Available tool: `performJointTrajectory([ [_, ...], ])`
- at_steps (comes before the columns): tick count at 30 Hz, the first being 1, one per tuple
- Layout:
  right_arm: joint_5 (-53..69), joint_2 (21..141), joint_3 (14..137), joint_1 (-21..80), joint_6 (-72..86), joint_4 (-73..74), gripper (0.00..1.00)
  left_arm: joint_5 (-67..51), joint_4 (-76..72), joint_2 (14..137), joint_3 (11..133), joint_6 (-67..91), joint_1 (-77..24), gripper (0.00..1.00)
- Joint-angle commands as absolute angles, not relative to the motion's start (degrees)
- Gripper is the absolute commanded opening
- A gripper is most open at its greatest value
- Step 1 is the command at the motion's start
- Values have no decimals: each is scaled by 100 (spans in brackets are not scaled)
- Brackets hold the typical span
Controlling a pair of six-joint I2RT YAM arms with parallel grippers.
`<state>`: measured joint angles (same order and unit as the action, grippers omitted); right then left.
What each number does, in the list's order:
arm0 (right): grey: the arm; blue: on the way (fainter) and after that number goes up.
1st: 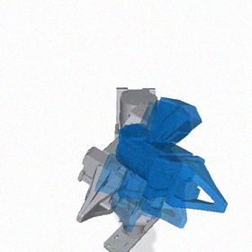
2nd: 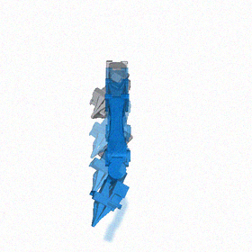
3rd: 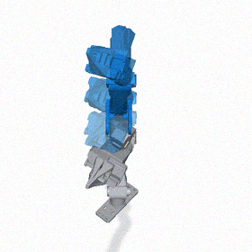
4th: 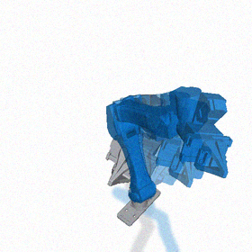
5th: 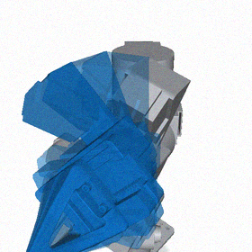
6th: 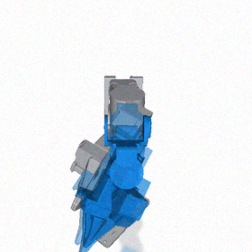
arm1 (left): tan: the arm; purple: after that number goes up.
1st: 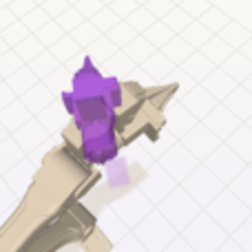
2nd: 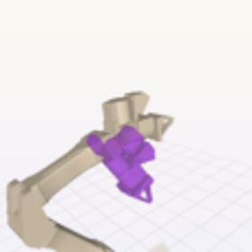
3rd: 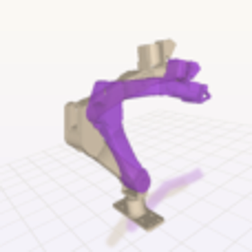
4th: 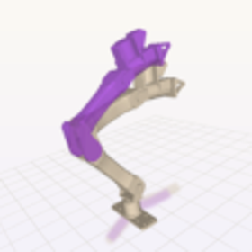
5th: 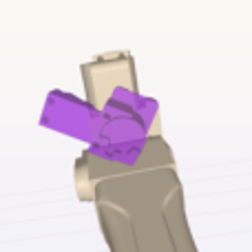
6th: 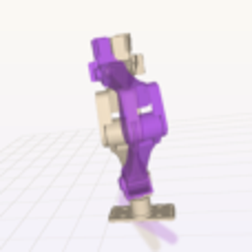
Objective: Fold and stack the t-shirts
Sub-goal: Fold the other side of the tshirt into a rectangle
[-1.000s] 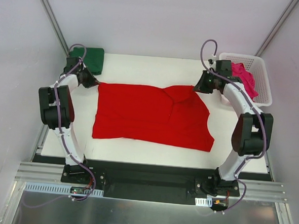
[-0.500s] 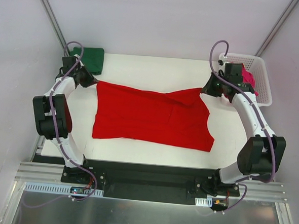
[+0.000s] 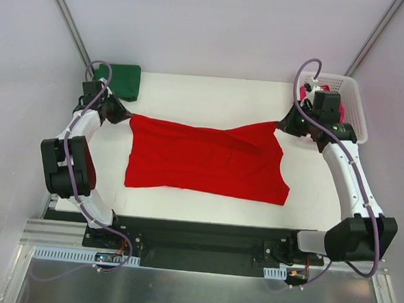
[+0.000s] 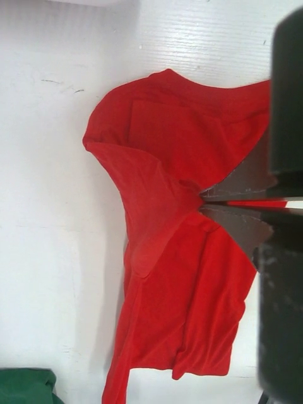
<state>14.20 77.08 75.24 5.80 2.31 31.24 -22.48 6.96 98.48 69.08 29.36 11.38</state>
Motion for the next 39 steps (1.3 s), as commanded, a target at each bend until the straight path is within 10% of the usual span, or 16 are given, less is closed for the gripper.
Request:
performJointTrajectory([
  [1,1415,7146,7243,545,299,3322,2,-2233,835,9229,6724,2883,1222,0],
  [39,1705,5124,6381,536,580,5062,1,-2610,2663,7032,5643,2531,1222,0],
])
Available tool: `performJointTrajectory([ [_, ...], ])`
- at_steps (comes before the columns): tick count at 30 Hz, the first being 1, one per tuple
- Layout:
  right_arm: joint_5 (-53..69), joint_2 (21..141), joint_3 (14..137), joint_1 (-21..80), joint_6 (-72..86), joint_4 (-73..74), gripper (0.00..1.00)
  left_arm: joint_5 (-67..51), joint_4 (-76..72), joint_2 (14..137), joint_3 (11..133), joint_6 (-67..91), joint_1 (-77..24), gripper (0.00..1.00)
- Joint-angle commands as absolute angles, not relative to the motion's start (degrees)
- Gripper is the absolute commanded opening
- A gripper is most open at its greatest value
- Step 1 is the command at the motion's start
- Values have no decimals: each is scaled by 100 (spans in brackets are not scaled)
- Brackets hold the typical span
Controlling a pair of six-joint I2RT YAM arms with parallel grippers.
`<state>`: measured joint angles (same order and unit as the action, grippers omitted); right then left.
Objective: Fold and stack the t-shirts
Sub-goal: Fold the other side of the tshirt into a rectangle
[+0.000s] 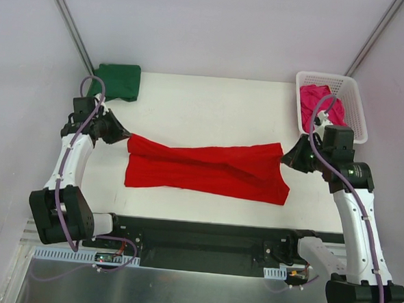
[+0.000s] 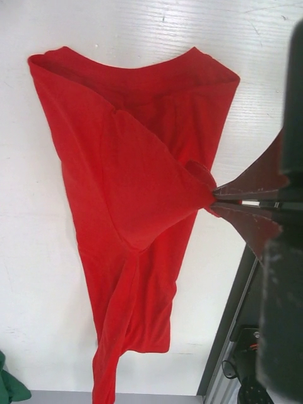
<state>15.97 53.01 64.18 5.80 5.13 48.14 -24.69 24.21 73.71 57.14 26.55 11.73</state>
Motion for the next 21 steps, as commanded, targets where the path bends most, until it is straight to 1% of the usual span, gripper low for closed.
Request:
performJointTrajectory([
  [1,1688,5107,6372,536,580,5089,2,-2619,2680,6996,5608,2523,1222,0],
  [21,1898,5098,6521,536,580,5493,2,-3032,3278,6706,5194,2435,1222,0],
])
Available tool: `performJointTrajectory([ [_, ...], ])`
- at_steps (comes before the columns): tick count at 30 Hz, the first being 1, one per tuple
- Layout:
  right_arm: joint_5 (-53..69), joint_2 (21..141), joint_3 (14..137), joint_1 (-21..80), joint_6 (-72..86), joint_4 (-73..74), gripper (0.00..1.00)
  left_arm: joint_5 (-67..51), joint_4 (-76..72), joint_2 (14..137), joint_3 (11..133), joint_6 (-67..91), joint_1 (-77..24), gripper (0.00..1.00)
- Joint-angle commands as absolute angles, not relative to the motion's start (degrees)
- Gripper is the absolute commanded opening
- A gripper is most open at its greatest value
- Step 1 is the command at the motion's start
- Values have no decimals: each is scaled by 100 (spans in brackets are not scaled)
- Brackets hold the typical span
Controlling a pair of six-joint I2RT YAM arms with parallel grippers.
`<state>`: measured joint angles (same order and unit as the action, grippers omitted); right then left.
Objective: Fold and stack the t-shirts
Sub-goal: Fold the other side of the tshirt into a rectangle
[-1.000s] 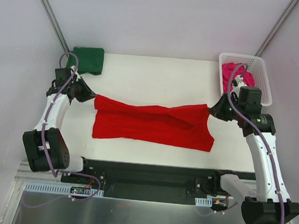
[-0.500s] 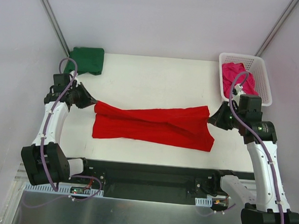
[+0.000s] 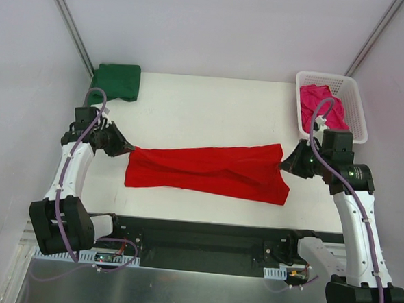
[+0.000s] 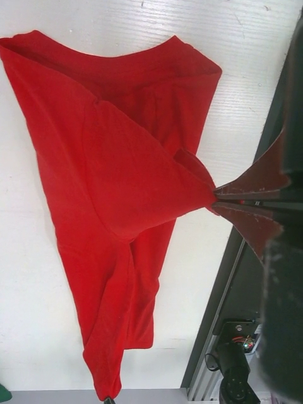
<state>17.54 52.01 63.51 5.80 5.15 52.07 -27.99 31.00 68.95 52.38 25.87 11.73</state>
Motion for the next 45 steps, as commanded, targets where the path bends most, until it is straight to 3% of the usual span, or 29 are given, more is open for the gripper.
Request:
performJointTrajectory([
  [1,1916,5072,6478,536,589,5528,2,-3032,3296,6697,5177,2435,1222,0],
  [30,2021,3991,5564,545,800,6346,2,-2435,3410,7154,5238,2470,1222,0],
  [45,2021,4034,5563,545,756,6310,2,-2417,3507,6900,5071,2601,1248,0],
])
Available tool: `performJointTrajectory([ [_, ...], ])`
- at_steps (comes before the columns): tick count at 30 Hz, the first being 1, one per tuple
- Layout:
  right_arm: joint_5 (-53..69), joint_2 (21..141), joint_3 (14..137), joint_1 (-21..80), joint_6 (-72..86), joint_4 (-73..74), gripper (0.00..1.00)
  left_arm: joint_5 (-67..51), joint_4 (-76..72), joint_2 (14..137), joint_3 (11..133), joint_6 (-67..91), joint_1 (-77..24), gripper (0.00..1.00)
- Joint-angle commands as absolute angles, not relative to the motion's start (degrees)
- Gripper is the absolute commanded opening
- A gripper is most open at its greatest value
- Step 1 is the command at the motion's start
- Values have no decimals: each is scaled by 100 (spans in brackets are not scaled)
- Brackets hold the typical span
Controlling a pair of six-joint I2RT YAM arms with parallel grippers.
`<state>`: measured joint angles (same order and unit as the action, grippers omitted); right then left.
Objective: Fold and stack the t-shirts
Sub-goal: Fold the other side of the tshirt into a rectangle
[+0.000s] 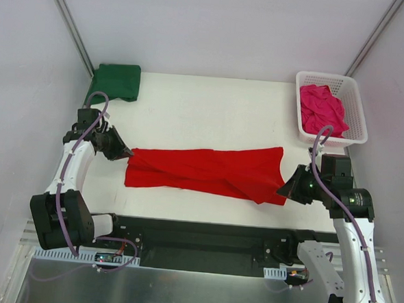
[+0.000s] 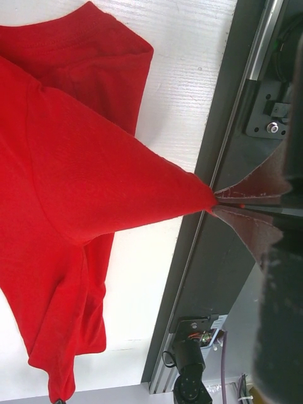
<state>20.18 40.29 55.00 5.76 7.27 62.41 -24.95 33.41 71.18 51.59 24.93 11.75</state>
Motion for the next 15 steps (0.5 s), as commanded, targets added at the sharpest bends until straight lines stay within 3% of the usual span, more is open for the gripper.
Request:
performJointTrajectory([
  [1,2021,4052,5563,545,747,6302,2,-2417,3542,6882,5063,2628,1257,1],
  [3,2021,4069,5572,545,721,6284,2,-2443,3577,6812,5010,2637,1283,2],
  [6,2039,4131,5572,545,703,6258,2,-2470,3700,6645,4931,2637,1336,11],
  [7,2056,4148,5564,545,703,6249,2,-2478,3735,6549,4913,2637,1353,28],
  [8,2057,4175,5563,554,686,6240,2,-2487,3796,6487,4861,2637,1362,37],
  [10,2065,4201,5555,545,686,6205,2,-2470,3858,6312,4817,2645,1380,63],
  [11,2074,4236,5555,545,686,6196,2,-2461,3928,6250,4782,2654,1389,93],
  [12,2092,4245,5555,545,677,6179,2,-2452,3955,6179,4764,2663,1397,99],
  [15,2109,4280,5546,545,668,6144,2,-2408,4043,6012,4790,2689,1406,99],
])
